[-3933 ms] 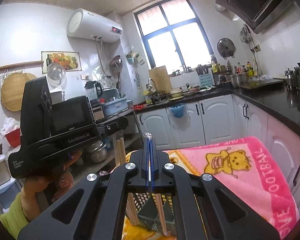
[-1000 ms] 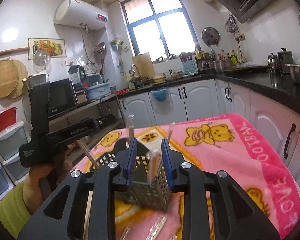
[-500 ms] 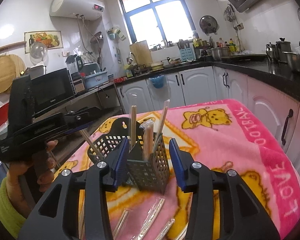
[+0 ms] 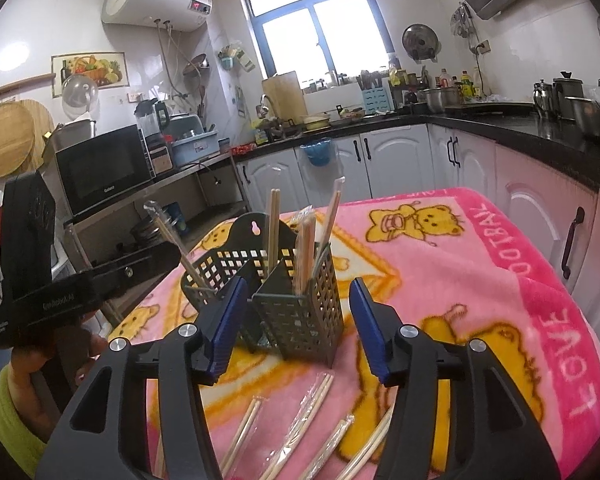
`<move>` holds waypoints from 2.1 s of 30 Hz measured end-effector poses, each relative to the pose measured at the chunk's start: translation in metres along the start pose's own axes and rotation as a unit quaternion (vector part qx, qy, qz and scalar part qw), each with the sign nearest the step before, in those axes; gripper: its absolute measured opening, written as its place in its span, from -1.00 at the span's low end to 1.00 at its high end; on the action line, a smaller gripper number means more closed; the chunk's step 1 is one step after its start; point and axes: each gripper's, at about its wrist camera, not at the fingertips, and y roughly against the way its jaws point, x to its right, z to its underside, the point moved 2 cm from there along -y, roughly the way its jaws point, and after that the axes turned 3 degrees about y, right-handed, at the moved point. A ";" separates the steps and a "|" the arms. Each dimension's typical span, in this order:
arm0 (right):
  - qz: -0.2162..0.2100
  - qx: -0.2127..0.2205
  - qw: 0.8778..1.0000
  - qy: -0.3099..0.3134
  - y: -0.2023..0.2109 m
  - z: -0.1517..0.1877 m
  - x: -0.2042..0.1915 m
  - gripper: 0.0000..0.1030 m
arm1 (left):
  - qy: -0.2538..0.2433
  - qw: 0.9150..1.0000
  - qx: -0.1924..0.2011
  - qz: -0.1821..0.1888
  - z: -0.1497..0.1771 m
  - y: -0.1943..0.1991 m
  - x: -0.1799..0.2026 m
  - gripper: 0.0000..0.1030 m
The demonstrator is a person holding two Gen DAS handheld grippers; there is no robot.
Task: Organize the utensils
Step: 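Move the right gripper down to the wrapped chopsticks on the blanket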
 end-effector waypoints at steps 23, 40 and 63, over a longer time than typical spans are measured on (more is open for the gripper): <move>-0.015 -0.055 0.998 0.034 -0.007 0.030 -0.022 0.06 | 0.037 0.998 -0.038 -0.040 0.048 0.011 -0.034 0.79; -0.012 -0.115 0.992 0.054 -0.031 0.055 -0.037 0.03 | 0.093 0.988 -0.091 -0.087 0.087 0.009 -0.080 0.79; 0.018 -0.204 0.979 0.005 -0.083 0.072 -0.005 -0.25 | 0.204 0.965 -0.159 -0.049 0.111 -0.020 -0.126 0.10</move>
